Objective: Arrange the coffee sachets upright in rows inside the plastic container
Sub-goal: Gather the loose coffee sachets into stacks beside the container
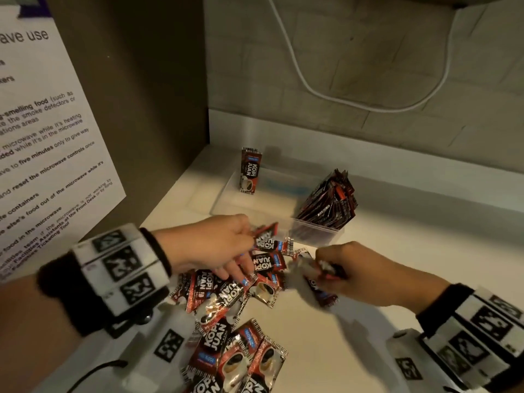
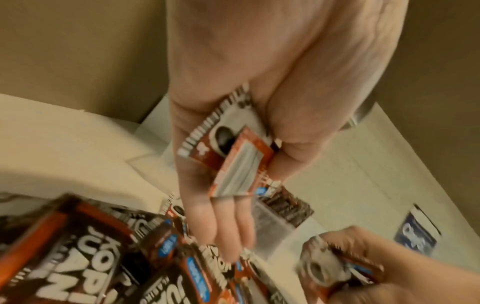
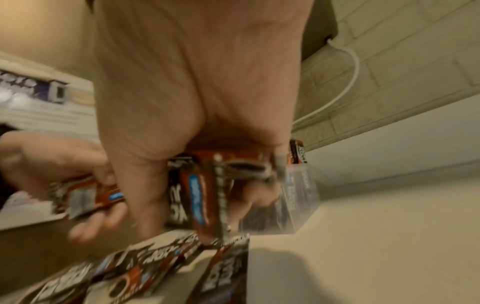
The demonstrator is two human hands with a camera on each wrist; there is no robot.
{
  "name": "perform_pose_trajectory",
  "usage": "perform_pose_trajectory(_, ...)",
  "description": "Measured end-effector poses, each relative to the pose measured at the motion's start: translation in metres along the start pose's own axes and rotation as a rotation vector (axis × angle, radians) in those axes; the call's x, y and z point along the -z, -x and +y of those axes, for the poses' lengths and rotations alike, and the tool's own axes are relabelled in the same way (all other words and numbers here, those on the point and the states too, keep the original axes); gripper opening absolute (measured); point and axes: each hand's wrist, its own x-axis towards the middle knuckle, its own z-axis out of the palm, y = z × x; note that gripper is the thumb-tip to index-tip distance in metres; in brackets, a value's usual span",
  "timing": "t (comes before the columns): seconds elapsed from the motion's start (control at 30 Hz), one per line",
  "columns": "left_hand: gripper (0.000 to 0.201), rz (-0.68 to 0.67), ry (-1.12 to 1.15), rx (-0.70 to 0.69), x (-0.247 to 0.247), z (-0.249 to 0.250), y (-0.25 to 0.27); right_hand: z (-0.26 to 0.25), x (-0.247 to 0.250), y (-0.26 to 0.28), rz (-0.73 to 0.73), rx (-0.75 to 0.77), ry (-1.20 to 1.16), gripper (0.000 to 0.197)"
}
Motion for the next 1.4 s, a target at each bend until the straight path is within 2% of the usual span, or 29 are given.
perform_pose_trajectory(0.07,0.016,0.009,0.058,0.001,0.007,-0.008,0.010,0.003,0.000,-0.003,0.082,-0.076,-0.083,0.035)
perform_pose_trajectory(0.17,0.018,0.053,-0.021,0.001,0.008,-0.021,0.019,-0.001,-0.008,-0.009,0.114,-0.165,-0.093,0.018)
perform_pose_trajectory(0.2,0.019,0.056,-0.038,0.012,0.007,-0.024,0.022,-0.003,-0.012,-0.013,0.113,-0.207,-0.058,0.019)
perform_pose_trajectory(0.27,0.019,0.055,-0.135,0.043,0.003,-0.028,0.028,-0.004,-0.023,-0.020,0.062,-0.306,0.043,0.045)
perform_pose_trajectory(0.3,0.018,0.055,-0.234,0.051,0.000,-0.030,0.032,-0.005,-0.028,-0.023,0.041,-0.341,0.100,0.049)
perform_pose_trajectory(0.37,0.024,0.056,-0.402,0.046,-0.007,-0.033,0.033,-0.007,-0.034,-0.027,0.016,-0.377,0.176,0.042)
perform_pose_trajectory(0.43,0.034,0.051,-0.539,0.037,-0.014,-0.037,0.030,-0.005,-0.034,-0.027,0.003,-0.364,0.195,0.028)
perform_pose_trajectory(0.53,0.040,0.064,-0.739,0.031,-0.021,-0.043,0.021,0.000,-0.028,-0.023,-0.096,-0.408,0.156,0.024)
perform_pose_trajectory(0.6,0.040,0.070,-0.774,0.035,-0.023,-0.043,0.016,0.005,-0.022,-0.016,-0.097,-0.441,0.135,0.028)
perform_pose_trajectory(0.67,0.037,0.069,-0.754,0.031,-0.022,-0.042,0.014,0.008,-0.014,-0.007,-0.038,-0.392,0.130,0.030)
perform_pose_trajectory(0.77,0.023,0.075,-0.699,0.000,-0.017,-0.038,0.012,-0.003,-0.004,0.007,0.040,-0.186,0.003,0.031)
perform_pose_trajectory(0.83,0.010,0.056,-0.637,-0.017,-0.012,-0.035,0.011,-0.021,-0.003,0.015,-0.001,-0.032,-0.225,0.026)
perform_pose_trajectory(0.9,0.008,0.041,-0.553,-0.013,-0.007,-0.032,0.012,-0.041,-0.011,0.019,-0.056,0.104,-0.336,0.030)
perform_pose_trajectory(1.0,0.006,0.059,-0.460,-0.003,-0.004,-0.032,0.018,-0.064,-0.026,0.019,-0.134,0.248,-0.282,0.051)
perform_pose_trajectory(1.1,0.013,0.042,-0.568,0.026,-0.008,-0.035,0.026,-0.073,-0.042,0.011,-0.181,0.402,-0.031,0.061)
perform_pose_trajectory(1.23,0.033,0.000,-0.756,0.029,-0.025,-0.041,0.035,-0.078,-0.057,0.001,-0.255,0.454,0.174,0.059)
perform_pose_trajectory(1.4,0.039,0.039,-0.860,-0.003,-0.036,-0.044,0.031,-0.065,-0.056,-0.003,-0.237,0.304,0.206,0.062)
